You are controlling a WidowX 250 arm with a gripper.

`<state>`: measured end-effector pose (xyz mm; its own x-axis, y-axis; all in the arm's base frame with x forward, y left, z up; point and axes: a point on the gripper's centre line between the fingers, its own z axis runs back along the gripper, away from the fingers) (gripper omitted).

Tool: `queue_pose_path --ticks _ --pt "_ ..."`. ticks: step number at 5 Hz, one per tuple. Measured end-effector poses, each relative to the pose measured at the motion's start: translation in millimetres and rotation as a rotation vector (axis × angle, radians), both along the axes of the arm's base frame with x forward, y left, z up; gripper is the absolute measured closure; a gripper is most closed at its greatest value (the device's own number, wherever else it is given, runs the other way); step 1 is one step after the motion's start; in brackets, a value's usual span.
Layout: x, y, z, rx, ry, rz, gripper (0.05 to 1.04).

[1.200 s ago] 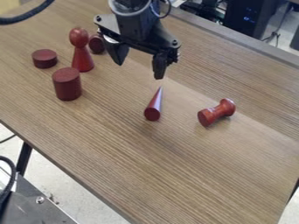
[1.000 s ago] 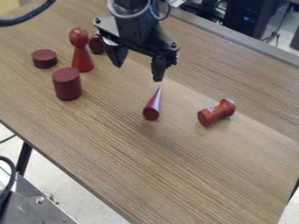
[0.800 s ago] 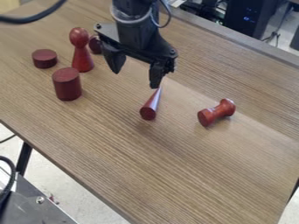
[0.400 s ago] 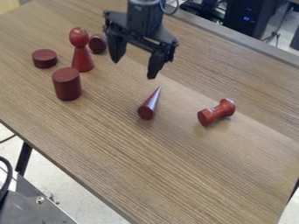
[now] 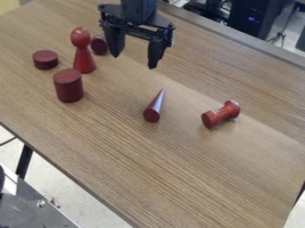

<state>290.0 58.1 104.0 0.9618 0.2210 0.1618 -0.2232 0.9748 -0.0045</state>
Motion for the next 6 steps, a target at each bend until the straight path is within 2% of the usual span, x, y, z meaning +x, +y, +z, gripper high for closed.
queue_pose_path --ticks 2,3,4,6 --pt "0 9 -7.4 0.002 0.012 -0.001 0.084" --pt "0 11 -13.3 0.013 0.034 -0.012 0.084" --pt "1 3 -16.4 0.006 0.042 -0.03 0.084" --pt "-11 -25 -36.7 -0.042 0.111 -0.085 0.084"
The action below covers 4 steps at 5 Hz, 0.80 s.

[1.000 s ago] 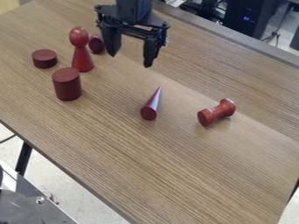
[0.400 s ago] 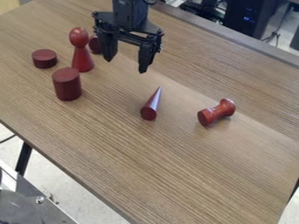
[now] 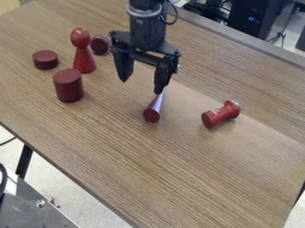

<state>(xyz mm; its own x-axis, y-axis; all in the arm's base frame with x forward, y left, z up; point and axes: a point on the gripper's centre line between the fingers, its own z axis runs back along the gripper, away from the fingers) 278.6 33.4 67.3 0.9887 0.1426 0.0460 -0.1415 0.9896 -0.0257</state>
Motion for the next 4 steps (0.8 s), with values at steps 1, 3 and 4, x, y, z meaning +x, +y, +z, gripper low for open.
queue_pose_path --ticks 1,3,4 --pt "-6 -1 -12.5 -0.002 0.014 0.015 0.084" --pt "-6 -9 -23.5 -0.021 -0.013 0.057 0.084" --pt "-3 -22 -23.0 -0.024 -0.024 0.045 0.084"
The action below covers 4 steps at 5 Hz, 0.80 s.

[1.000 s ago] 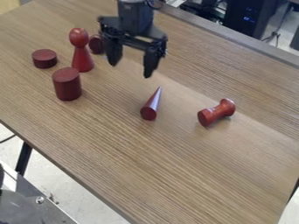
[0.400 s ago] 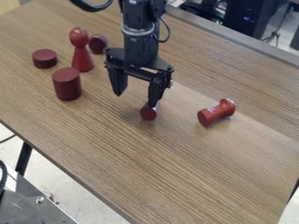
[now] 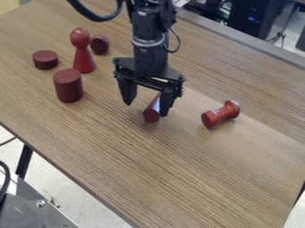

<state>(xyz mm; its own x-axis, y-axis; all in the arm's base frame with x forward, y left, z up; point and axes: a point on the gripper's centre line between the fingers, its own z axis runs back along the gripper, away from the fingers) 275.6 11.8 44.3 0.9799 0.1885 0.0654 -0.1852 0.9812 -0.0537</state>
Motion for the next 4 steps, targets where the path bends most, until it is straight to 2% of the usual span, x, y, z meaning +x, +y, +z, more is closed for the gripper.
queue_pose_path --ticks 2,4 --pt "6 -13 2.4 0.012 -0.024 -0.03 0.084" --pt "6 -13 -19.8 0.005 0.021 0.006 0.11"
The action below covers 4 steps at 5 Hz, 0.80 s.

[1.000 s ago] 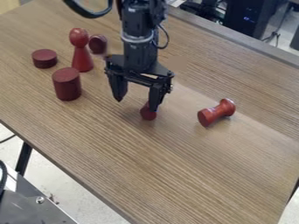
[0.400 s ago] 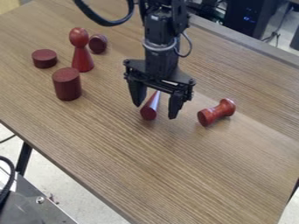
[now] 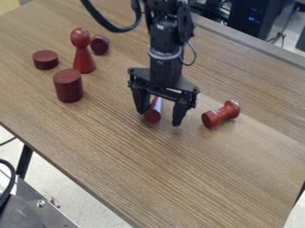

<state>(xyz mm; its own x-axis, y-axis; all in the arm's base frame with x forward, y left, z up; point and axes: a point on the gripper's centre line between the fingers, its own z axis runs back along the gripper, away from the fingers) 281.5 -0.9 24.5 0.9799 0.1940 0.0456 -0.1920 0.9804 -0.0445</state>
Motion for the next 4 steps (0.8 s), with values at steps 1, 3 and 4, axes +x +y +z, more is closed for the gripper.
queue_pose_path --ticks 1,3,4 --pt "13 4 -5.3 -0.005 -0.012 0.03 0.38" --pt "13 5 -7.2 -0.026 -0.01 0.064 0.743" --pt "3 6 -3.7 -0.032 -0.011 0.08 0.743"
